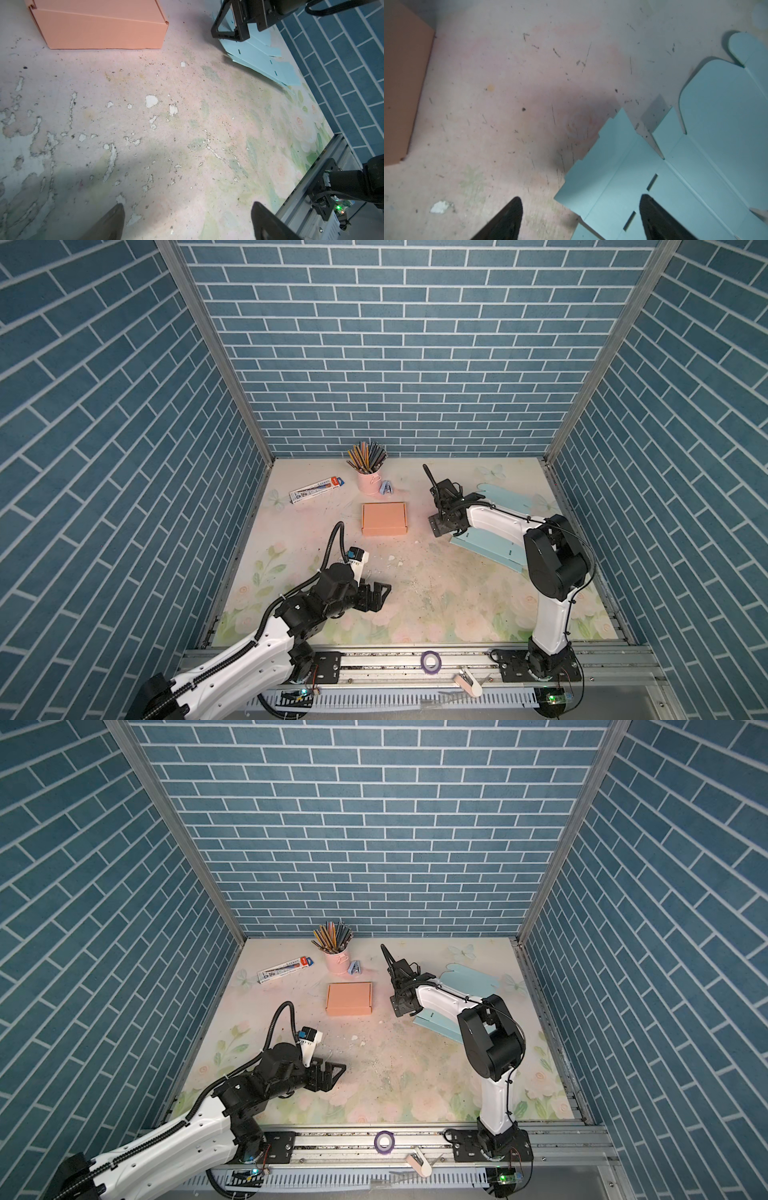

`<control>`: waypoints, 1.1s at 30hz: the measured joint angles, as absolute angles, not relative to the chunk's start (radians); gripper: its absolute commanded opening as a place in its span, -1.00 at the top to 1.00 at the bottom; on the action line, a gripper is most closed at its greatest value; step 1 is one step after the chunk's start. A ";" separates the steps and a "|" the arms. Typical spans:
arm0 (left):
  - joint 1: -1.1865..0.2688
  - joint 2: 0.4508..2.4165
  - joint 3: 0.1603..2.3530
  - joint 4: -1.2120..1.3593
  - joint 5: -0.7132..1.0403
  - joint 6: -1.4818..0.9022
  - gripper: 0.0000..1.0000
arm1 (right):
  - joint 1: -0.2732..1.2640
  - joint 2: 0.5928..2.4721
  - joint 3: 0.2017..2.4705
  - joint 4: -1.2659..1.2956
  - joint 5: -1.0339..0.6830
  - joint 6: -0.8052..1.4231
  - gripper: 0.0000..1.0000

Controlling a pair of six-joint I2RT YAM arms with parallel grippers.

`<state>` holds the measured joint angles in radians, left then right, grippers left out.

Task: Fold the paper box
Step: 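Open both grippers, draw the left back and move the right to the blue blank, then grasp the edge of the light-blue blank nearest the robot with the right gripper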

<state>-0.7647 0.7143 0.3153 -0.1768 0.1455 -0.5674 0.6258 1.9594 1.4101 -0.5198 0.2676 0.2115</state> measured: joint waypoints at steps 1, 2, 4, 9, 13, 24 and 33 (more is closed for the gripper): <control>-0.765 0.714 0.315 -0.177 0.145 -0.568 -0.91 | 0.625 1.972 1.421 -0.520 0.269 0.209 -0.74; -0.765 0.714 0.315 -0.177 0.144 -0.569 -0.91 | 0.625 1.989 1.432 -0.523 0.270 0.207 -0.73; -0.765 0.715 0.315 -0.177 0.142 -0.569 -0.91 | 0.624 2.020 1.451 -0.532 0.274 0.200 -0.70; -0.765 0.724 0.315 -0.176 0.134 -0.569 -0.91 | 0.623 2.065 1.471 -0.548 0.311 0.191 -0.64; -0.765 0.749 0.315 -0.171 0.131 -0.570 -0.91 | 0.622 2.065 1.463 -0.545 0.330 0.178 -0.45; -0.765 0.789 0.297 -0.113 0.131 -0.594 -0.90 | 0.622 2.016 1.362 -0.481 0.344 0.183 0.27; -0.765 0.791 0.295 -0.097 0.128 -0.608 -0.90 | 0.622 1.945 1.272 -0.471 0.355 0.194 0.69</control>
